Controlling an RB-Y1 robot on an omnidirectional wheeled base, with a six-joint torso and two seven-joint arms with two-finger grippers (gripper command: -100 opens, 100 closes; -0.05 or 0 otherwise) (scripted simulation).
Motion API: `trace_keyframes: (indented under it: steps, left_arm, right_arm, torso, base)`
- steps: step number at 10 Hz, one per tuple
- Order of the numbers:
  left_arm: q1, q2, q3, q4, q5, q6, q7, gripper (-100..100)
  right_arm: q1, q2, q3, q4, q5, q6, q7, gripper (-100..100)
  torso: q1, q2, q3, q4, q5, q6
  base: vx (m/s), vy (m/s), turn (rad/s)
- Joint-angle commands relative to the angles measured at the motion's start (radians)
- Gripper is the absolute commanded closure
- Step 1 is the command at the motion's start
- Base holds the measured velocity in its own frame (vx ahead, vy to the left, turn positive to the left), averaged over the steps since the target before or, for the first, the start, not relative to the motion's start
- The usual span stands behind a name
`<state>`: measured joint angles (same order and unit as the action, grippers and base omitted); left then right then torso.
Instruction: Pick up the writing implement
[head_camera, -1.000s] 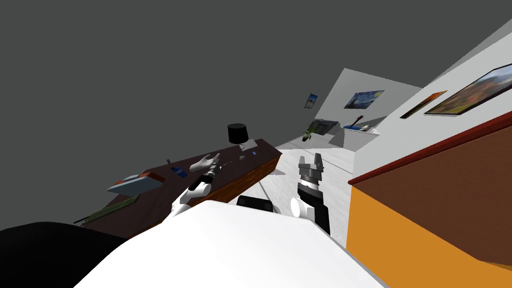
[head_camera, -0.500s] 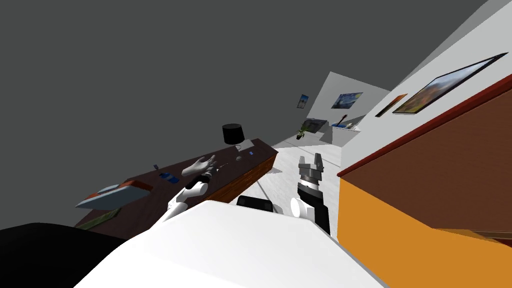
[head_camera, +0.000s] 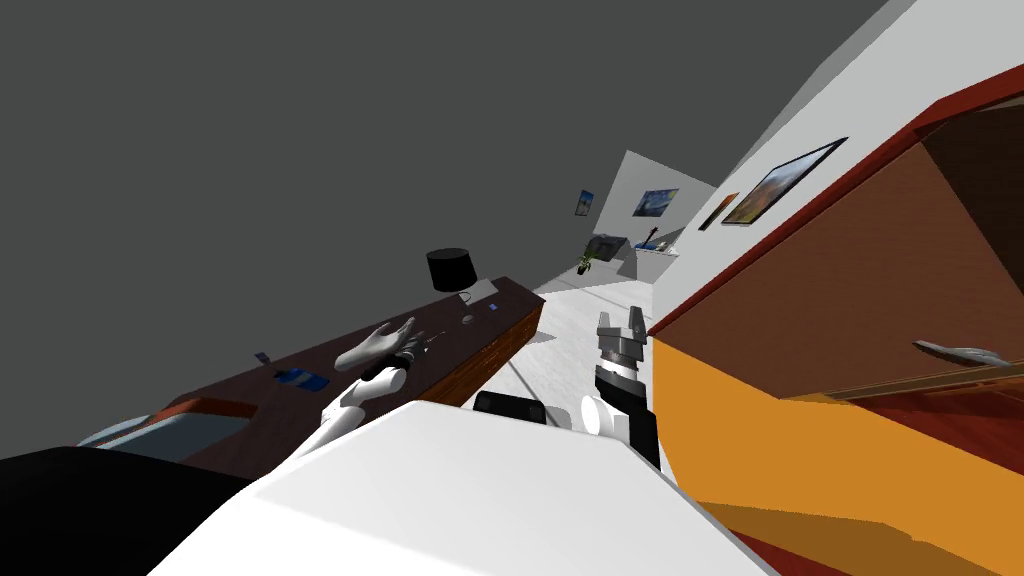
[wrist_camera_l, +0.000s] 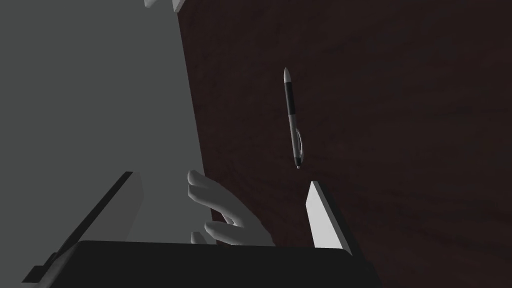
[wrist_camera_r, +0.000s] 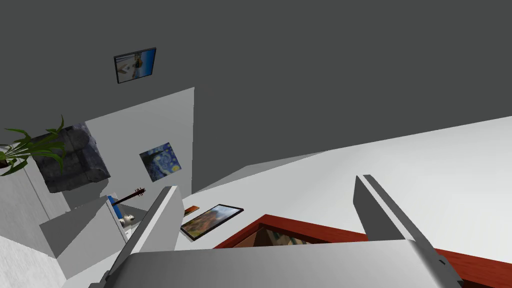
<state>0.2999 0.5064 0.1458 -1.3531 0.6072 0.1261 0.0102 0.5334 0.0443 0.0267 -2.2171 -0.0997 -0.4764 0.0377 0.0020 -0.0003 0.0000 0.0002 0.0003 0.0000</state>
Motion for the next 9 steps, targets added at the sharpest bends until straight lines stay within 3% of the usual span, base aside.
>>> trace_keyframes:
  steps: [1,2,5,7,8,9]
  left_arm:
    - [-0.012,0.005,0.011,0.050,0.011,0.028,0.004,-100]
    - [-0.012,0.005,0.011,0.052,0.011,0.028,0.004,-100]
    - [-0.033,0.053,0.039,0.147,0.082,0.112,0.029,-100]
    - [-0.033,0.053,0.039,0.186,0.082,0.113,0.029,-100]
    - [-0.043,0.075,0.052,0.224,0.117,0.155,0.041,-100]
    - [-0.043,0.075,0.052,0.233,0.117,0.155,0.041,-100]
  right_arm:
    - [0.000,0.000,0.000,0.000,0.000,0.000,0.000,0]
    - [0.000,0.000,0.000,0.000,0.000,0.000,0.000,0]
    - [0.000,0.000,0.000,0.000,0.000,0.000,0.000,0]
    - [0.000,0.000,0.000,0.000,0.000,0.000,0.000,0]
    - [0.000,0.000,0.000,0.000,0.000,0.000,0.000,0]
    - [0.000,0.000,0.000,0.000,0.000,0.000,0.000,0]
  torso:
    - [0.000,0.000,0.000,0.000,0.000,0.000]
    - [0.000,0.000,0.000,0.000,0.000,-0.002]
    - [0.000,0.000,0.000,0.000,0.000,-0.001]
    - [0.001,0.000,0.000,0.000,0.000,-0.002]
    - [0.001,0.000,0.000,0.000,0.000,-0.002]
    - [0.000,-0.001,0.000,0.000,0.000,0.000]
  base:
    - [-0.001,0.017,-0.170]
    - [0.000,0.008,0.081]
    - [0.001,0.010,-0.298]
    - [0.001,0.017,-0.050]
    - [0.007,0.007,-0.315]
    - [0.004,0.020,-0.191]
